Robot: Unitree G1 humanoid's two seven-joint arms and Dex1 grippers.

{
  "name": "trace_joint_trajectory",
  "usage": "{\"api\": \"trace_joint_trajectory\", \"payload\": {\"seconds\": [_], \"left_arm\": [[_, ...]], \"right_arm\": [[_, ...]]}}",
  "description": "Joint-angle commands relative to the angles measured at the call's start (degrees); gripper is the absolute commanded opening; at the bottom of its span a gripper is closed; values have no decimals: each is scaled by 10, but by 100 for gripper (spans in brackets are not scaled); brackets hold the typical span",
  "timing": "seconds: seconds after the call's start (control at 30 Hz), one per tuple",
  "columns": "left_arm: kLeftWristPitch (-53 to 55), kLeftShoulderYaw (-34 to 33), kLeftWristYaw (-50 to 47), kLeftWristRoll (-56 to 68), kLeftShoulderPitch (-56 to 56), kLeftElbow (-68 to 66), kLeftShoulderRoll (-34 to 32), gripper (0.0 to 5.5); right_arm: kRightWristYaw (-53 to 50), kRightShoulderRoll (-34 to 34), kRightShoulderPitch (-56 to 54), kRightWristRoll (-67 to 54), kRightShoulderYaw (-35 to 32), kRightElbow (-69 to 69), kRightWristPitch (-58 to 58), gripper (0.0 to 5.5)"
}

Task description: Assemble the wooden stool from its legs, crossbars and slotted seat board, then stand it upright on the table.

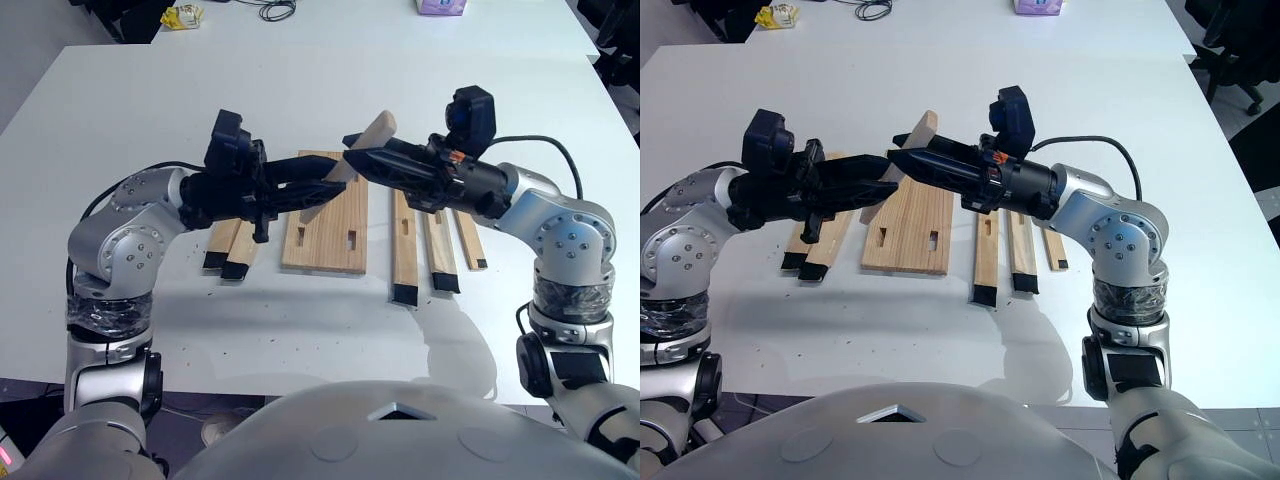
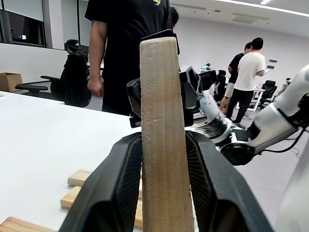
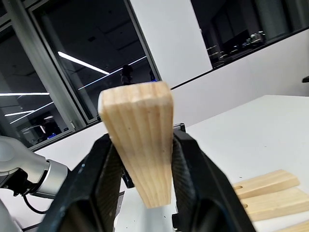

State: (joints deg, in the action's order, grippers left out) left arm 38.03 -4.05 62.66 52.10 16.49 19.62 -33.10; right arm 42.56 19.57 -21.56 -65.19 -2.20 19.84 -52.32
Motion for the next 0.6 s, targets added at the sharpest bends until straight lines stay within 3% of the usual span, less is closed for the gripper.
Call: {"api": "trace_joint_trajectory", "payload": {"seconds": [0.03, 0.27, 0.47, 0.6], "left_arm": [[12, 4, -3, -7, 6, -8, -14, 204], [15, -10, -8, -10, 12, -21, -21, 317], [1, -32, -11, -22, -4, -21, -37, 319], [-19, -51, -26, -45, 0, -44, -41, 319]], "right_arm": [[-6, 2, 9, 6, -7, -1, 11, 134], [-3, 14, 17, 59, 0, -15, 45, 134], [28, 35, 11, 152, 15, -54, 111, 134], [94, 92, 6, 244, 30, -99, 185, 134]]}}
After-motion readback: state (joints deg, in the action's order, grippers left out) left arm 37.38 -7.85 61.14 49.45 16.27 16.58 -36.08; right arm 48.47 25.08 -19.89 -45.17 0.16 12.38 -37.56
